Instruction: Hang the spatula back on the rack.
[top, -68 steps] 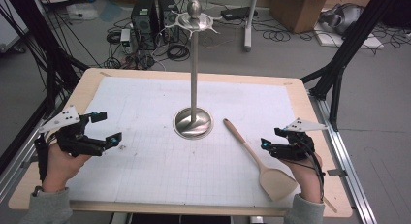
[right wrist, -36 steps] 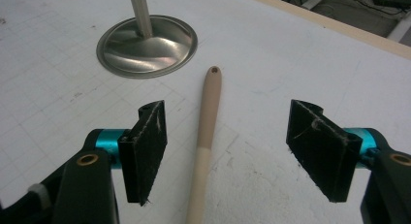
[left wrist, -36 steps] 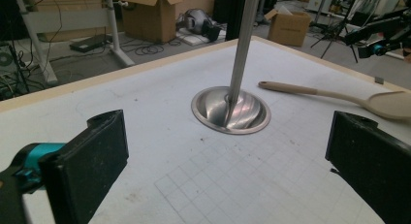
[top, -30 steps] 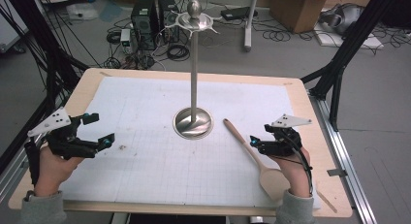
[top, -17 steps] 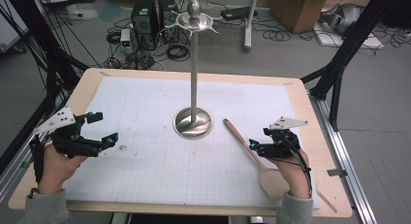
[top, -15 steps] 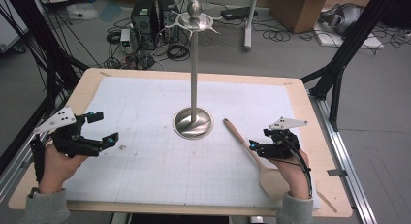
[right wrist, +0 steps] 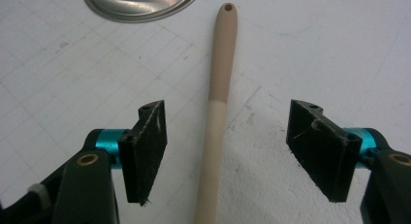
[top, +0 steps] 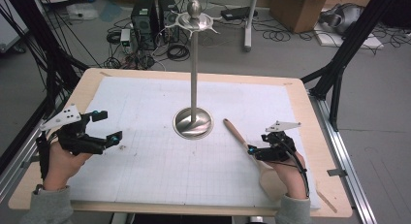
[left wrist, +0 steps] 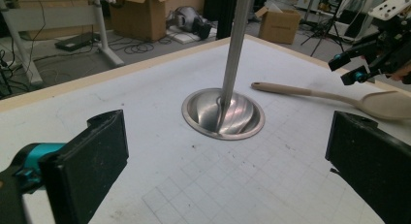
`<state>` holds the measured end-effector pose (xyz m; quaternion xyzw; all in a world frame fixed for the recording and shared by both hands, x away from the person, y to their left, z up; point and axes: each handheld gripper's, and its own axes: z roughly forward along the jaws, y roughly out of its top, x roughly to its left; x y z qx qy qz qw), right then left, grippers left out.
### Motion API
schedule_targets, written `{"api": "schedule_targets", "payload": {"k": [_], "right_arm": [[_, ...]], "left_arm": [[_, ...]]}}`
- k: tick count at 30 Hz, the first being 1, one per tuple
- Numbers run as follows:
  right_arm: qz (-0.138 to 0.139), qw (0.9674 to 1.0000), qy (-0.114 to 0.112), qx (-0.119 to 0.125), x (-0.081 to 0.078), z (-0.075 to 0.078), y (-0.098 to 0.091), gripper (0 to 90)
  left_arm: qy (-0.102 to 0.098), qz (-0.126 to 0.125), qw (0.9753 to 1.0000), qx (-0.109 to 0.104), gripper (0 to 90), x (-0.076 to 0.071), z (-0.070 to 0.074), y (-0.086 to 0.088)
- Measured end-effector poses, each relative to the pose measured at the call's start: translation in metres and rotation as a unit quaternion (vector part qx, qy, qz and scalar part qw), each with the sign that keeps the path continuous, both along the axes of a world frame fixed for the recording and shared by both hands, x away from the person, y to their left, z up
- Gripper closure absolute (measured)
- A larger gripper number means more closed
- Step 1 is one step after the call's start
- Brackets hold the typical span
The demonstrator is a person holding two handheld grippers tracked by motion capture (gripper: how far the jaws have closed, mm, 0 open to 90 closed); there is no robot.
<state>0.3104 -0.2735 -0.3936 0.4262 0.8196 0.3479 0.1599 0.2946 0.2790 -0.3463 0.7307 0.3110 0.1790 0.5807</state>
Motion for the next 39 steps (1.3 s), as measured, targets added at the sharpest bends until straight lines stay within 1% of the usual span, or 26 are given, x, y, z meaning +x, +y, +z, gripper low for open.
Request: {"api": "schedule_targets", "payload": {"k": [4, 9, 16, 19, 30, 32, 39], "right_arm": [[-0.012, 0.9999, 0.01, 0.001, 0.001, -0.004, -0.001, 30.6], [-0.018, 0.9998, 0.01, -0.006, 0.0, -0.007, 0.001, 30.6], [-0.004, 0.9996, 0.024, -0.018, 0.001, -0.014, 0.003, 30.9], [-0.003, 0.9993, 0.031, -0.022, 0.002, -0.017, 0.004, 30.9], [-0.002, 0.9983, 0.047, -0.034, 0.004, -0.024, 0.007, 31.2], [-0.004, 0.9982, 0.05, -0.033, 0.004, -0.025, 0.007, 31.9], [-0.004, 0.9978, 0.058, -0.031, 0.005, -0.028, 0.005, 39.7]], "left_arm": [[0.001, -0.001, 1.0, -0.002, 2.1, 0.001, -0.001, -0.001], [0.003, -0.003, 1.0, -0.001, 2.1, 0.002, -0.001, -0.001], [0.002, -0.002, 1.0, -0.003, 2.1, 0.002, -0.001, -0.001], [0.003, -0.002, 1.0, -0.002, 2.1, 0.003, -0.001, -0.001], [0.004, -0.003, 1.0, -0.003, 2.1, 0.004, -0.002, -0.001], [0.004, -0.003, 1.0, -0.003, 2.1, 0.004, -0.002, -0.001], [0.004, -0.002, 1.0, -0.002, 2.1, 0.004, -0.002, -0.001]]}}
